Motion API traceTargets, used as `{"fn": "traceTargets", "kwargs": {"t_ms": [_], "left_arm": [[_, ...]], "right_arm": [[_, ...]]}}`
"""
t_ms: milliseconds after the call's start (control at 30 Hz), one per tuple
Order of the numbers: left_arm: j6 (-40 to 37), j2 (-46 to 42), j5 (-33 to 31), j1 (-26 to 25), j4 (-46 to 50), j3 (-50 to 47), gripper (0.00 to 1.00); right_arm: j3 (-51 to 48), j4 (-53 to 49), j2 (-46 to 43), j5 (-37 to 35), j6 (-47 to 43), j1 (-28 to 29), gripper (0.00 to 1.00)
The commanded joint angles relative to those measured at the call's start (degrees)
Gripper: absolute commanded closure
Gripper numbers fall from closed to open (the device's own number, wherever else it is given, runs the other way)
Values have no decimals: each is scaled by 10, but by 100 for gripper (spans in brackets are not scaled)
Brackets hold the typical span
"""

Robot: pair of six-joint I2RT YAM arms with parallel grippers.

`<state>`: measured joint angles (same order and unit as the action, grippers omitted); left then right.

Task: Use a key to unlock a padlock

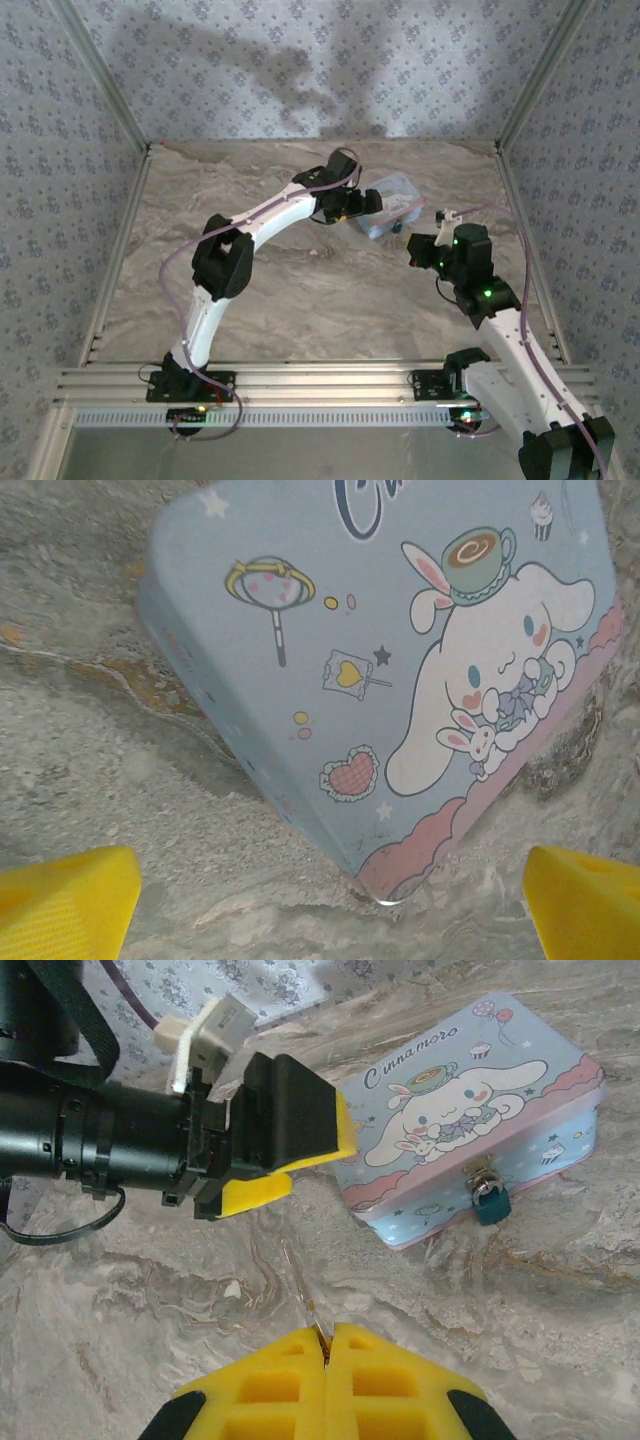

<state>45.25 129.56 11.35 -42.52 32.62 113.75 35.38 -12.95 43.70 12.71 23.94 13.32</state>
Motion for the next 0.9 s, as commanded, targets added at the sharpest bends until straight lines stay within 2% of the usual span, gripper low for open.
{"fn": "traceTargets", "kwargs": {"t_ms": [0,567,867], "left_arm": [[12,15,8,-3,27,24,2],[-8,50,-33,-2,81,27,2],[-21,-18,-40,8,43,-111,2]], "right_arm": [[-7,-12,-10,-10,4,-4,100],[-4,-10,-7,-13,8,-6,100],[-6,-10,-2,-12,6,-8,100]]}}
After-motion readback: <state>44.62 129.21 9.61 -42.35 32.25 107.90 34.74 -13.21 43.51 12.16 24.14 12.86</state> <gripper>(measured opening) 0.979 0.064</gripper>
